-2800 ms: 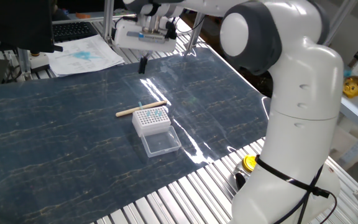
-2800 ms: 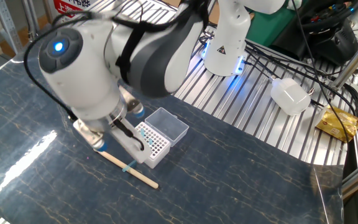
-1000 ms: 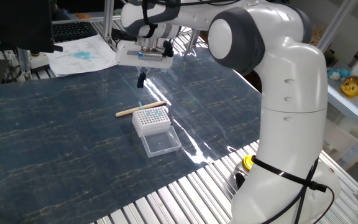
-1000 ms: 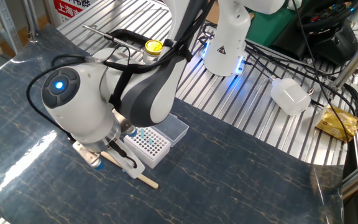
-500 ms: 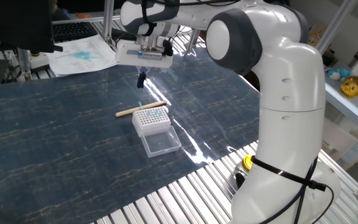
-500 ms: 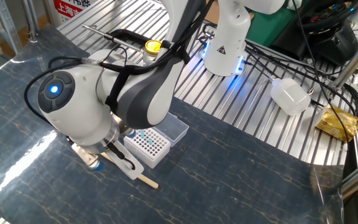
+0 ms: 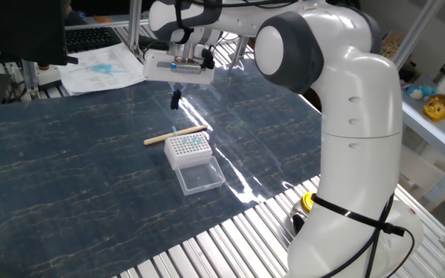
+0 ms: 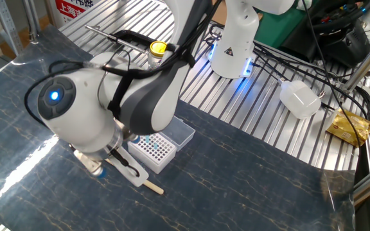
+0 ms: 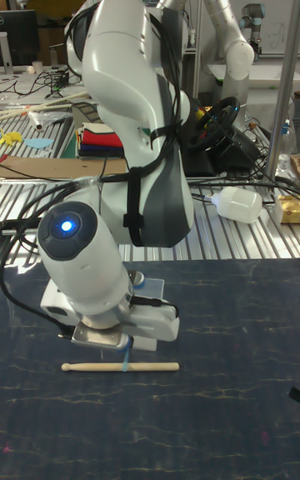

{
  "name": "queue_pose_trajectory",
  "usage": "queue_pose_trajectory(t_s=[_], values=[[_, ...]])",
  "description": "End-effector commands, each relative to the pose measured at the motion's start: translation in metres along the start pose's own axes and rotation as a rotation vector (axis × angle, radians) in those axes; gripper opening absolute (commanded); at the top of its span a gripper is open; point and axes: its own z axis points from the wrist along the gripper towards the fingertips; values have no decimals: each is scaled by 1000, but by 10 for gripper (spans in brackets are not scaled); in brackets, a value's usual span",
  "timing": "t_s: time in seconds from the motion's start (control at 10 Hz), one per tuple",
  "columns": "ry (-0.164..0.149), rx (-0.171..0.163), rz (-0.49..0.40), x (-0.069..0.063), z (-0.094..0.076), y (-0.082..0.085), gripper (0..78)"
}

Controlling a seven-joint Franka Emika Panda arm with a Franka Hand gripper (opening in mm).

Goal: Insert a medium pipette tip into the holder for medium pipette tips

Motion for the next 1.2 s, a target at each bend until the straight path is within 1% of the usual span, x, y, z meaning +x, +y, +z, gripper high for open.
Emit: queue_pose_trajectory(t_s=[0.1,0.3,0.7,0.8,0.9,1.0,1.2], values=[[8,11,4,-8,10,6,0],[27,20,-2,-15,17,5,0],[38,25,-71,-32,30,-12,0],[38,25,-71,-32,30,-12,0],[39,25,-83,-37,35,-18,0],[49,25,-85,-38,37,-19,0],[55,20,-80,-38,46,-18,0]])
